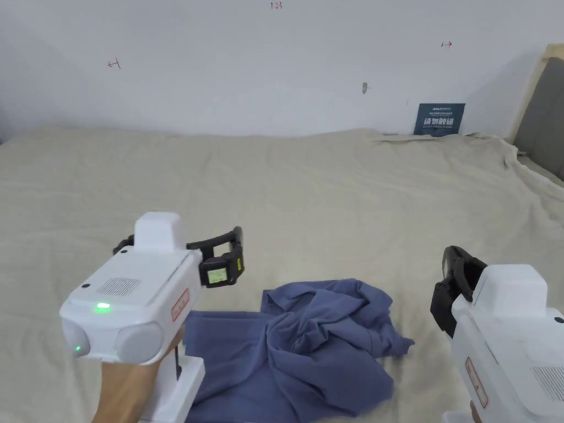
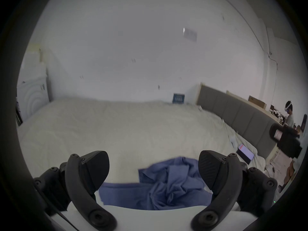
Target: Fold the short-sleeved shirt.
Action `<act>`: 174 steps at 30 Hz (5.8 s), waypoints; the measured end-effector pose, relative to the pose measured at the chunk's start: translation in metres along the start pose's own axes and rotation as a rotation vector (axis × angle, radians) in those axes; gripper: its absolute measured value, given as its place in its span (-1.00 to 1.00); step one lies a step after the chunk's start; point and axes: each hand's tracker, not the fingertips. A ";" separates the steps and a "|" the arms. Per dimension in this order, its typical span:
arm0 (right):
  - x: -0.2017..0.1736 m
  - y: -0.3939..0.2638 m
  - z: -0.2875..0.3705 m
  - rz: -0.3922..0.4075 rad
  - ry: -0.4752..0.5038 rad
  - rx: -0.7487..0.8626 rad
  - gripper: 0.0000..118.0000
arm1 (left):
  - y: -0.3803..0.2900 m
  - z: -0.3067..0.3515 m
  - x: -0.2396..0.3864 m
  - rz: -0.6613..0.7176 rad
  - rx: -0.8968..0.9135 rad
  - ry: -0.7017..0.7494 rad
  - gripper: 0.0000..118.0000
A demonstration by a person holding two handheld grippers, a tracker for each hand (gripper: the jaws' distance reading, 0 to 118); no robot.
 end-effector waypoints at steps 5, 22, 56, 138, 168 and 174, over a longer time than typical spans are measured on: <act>-0.002 -0.001 0.002 0.000 0.003 0.006 -1.00 | -0.026 0.019 -0.013 -0.053 0.060 0.104 0.78; -0.005 -0.010 0.007 -0.005 -0.001 -0.011 -1.00 | -0.060 0.033 -0.027 -0.061 0.000 0.153 -1.00; 0.001 -0.031 0.007 -0.018 -0.005 -0.084 -1.00 | -0.208 -0.014 -0.061 0.106 -0.927 0.133 0.36; 0.160 0.121 -0.209 -0.173 0.027 -0.322 -0.92 | 0.129 -0.115 -0.181 0.248 -0.256 0.139 -0.98; 0.128 0.106 -0.348 -0.156 -0.011 -0.214 -0.92 | 0.148 -0.241 -0.195 0.129 -0.166 0.255 -0.98; 0.124 0.011 -0.334 -0.178 -0.029 -0.379 -0.92 | 0.034 -0.233 -0.186 0.192 -0.349 0.262 -0.98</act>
